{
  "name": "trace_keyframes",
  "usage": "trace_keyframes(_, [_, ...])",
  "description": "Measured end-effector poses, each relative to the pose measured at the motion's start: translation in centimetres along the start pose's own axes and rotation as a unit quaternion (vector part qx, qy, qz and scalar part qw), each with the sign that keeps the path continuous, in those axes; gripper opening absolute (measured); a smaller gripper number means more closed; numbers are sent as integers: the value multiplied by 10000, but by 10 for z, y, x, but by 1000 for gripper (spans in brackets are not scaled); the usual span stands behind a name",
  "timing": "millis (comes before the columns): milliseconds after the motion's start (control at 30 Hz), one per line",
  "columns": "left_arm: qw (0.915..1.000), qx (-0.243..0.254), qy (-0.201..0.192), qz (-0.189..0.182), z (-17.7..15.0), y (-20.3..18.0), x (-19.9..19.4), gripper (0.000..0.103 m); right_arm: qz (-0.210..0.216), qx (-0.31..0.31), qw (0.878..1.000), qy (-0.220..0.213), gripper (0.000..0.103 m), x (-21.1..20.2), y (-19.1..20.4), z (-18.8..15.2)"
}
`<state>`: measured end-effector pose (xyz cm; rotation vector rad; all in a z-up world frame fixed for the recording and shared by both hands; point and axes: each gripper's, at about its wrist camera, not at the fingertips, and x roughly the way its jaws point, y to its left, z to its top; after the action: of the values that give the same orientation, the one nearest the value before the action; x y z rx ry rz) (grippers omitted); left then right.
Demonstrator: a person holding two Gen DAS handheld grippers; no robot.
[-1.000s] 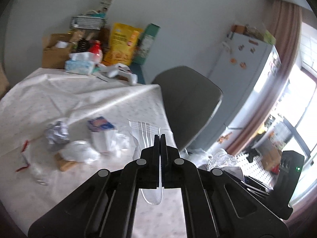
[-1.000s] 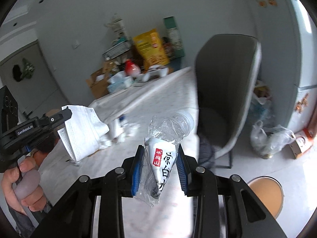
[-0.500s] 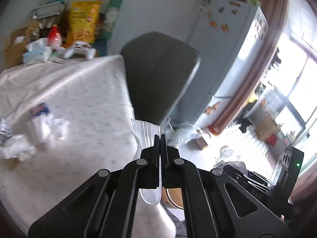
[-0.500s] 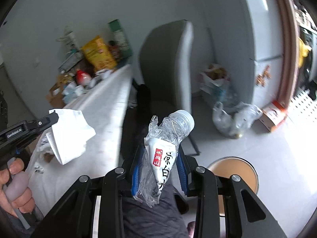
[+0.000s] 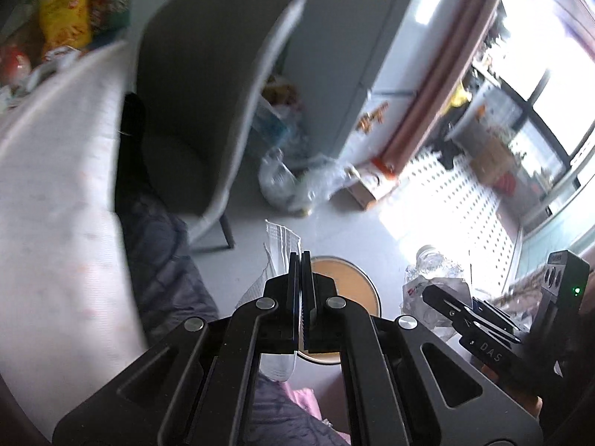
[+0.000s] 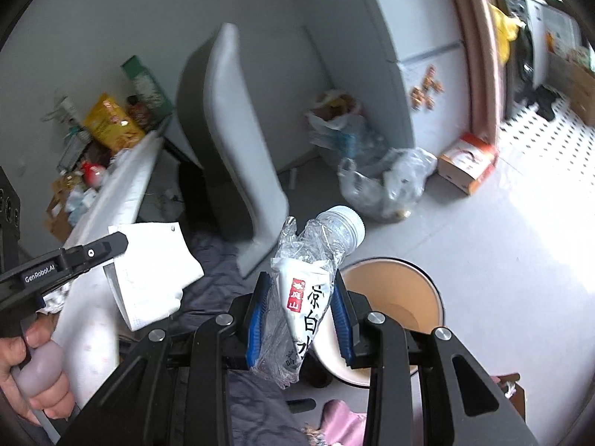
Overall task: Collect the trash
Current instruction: 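Carry the bottle and fork over the trash bin with both grippers, then open both grippers to drop the bottle and fork into the bin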
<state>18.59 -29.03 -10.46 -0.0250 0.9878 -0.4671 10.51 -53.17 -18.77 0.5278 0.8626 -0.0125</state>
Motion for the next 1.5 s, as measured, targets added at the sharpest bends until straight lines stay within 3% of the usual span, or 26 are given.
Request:
trace_keyframes(300, [9966, 186, 788, -170, -16, -30, 71, 2, -204, 388, 9988, 226, 32, 25, -46, -18])
trace_keyframes(667, [9882, 234, 1402, -571, -27, -52, 120, 2, -425, 685, 9961, 351, 32, 42, -79, -26])
trace_keyframes(733, [9864, 269, 1481, -663, -28, -57, 126, 6, -445, 742, 9956, 347, 32, 43, -83, -27])
trace_keyframes(767, [9854, 292, 1508, -731, -29, -58, 128, 16, -453, 763, 9954, 351, 32, 43, -84, -28])
trace_keyframes(800, [9851, 308, 1507, -773, -29, -61, 129, 36, -459, 782, 9952, 361, 32, 44, -85, -29])
trace_keyframes(867, [9870, 270, 1385, -774, -28, -61, 127, 57, -460, 809, 9949, 391, 32, 45, -87, -30])
trace_keyframes(1067, [9906, -25, 1168, -707, -17, -50, 106, 69, -385, 771, 9951, 477, 32, 52, -83, -31])
trace_keyframes(1167, [9958, -13, 709, -577, -7, -45, 70, 81, -281, 678, 9958, 551, 32, 62, -74, -32])
trace_keyframes(1300, [9986, -89, 288, -431, 5, -30, 30, 85, -342, 462, 9959, 700, 34, 90, -59, -28])
trace_keyframes(1367, [9992, -173, 109, -339, 9, -19, 13, 87, -399, 621, 9937, 848, 55, 99, -58, -26])
trace_keyframes(1500, [9983, -387, -352, -238, 11, 7, -23, 94, -480, 544, 9952, 657, 67, 81, -45, -19])
